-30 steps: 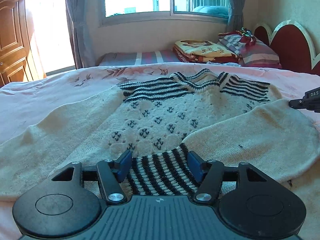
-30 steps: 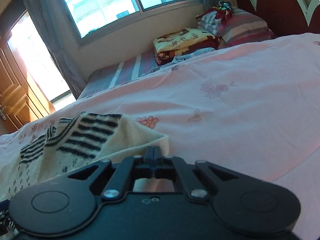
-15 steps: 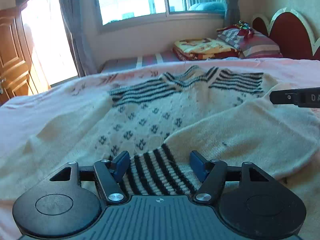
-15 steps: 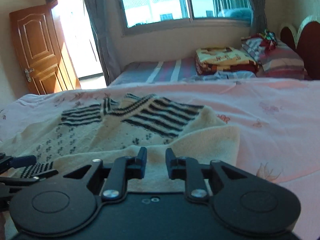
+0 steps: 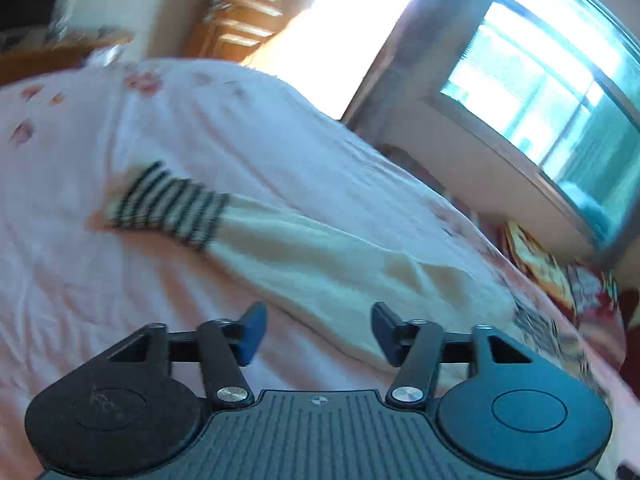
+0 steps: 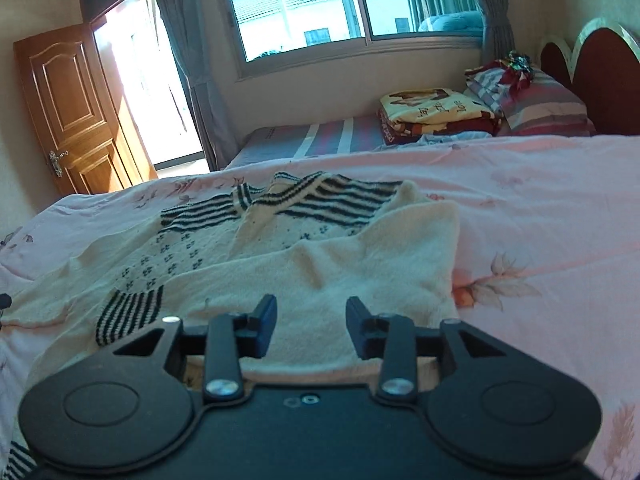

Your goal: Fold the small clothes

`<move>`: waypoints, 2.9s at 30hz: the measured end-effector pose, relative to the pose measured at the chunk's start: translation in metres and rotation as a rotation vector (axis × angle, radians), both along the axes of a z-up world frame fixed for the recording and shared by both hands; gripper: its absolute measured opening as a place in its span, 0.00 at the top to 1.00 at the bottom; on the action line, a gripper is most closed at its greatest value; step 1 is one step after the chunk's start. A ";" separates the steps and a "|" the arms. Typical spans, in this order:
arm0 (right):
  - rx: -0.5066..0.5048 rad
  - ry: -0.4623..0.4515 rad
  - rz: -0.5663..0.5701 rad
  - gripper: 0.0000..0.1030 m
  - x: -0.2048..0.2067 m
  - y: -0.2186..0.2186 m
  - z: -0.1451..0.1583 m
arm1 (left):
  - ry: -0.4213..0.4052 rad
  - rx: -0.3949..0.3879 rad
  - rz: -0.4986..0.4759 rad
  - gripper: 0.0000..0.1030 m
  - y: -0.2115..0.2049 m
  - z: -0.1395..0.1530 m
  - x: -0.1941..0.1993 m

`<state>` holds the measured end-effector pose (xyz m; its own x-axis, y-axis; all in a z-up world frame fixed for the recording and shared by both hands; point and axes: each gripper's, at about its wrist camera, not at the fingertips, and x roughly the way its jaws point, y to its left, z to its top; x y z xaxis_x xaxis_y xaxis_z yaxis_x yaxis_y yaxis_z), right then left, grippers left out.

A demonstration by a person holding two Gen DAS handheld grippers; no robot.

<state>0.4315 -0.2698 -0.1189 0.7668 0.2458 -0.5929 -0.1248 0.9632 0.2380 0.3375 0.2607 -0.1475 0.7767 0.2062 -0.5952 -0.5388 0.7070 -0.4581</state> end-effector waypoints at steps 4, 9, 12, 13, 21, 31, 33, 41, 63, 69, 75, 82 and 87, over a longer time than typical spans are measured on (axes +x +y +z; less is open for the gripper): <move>0.025 -0.001 -0.003 0.63 -0.013 0.024 0.008 | -0.066 -0.218 0.172 0.52 0.068 -0.027 -0.017; 0.044 -0.027 0.009 0.64 -0.013 0.048 0.025 | -0.164 -0.301 0.185 0.52 0.099 -0.044 -0.013; 0.056 -0.029 -0.009 0.64 -0.010 0.051 0.033 | -0.158 -0.278 0.189 0.55 0.111 -0.044 -0.002; 0.055 -0.033 -0.017 0.63 -0.010 0.052 0.035 | -0.124 -0.234 0.182 0.80 0.111 -0.042 0.004; 0.076 -0.037 -0.088 0.62 -0.020 0.029 0.036 | -0.174 0.077 -0.350 0.96 -0.015 0.033 0.063; 0.216 0.004 -0.195 0.61 -0.034 -0.027 0.033 | 0.030 0.228 -0.914 0.96 -0.317 0.000 0.145; 0.275 0.029 -0.200 0.57 -0.034 -0.038 0.026 | 0.051 0.341 -0.933 0.95 -0.350 0.004 0.126; 0.565 0.177 -0.126 0.45 -0.007 -0.027 -0.019 | -0.052 0.514 -0.749 0.50 -0.259 0.045 0.037; 0.172 0.074 -0.214 0.94 0.022 -0.004 0.012 | 0.054 0.514 -0.678 0.79 -0.170 -0.003 0.076; 0.152 0.026 -0.224 0.94 0.007 -0.007 0.016 | -0.011 0.473 -0.641 0.88 -0.159 0.006 0.069; 0.093 0.139 -0.257 0.94 0.015 -0.013 -0.023 | 0.068 0.488 -0.697 0.88 -0.159 -0.008 0.071; 0.058 0.025 -0.209 0.76 -0.004 -0.014 0.000 | -0.021 0.582 -0.603 0.50 -0.154 0.034 0.048; -0.033 0.041 -0.130 0.84 0.017 0.006 -0.002 | 0.021 0.479 -0.726 0.50 -0.190 0.021 0.087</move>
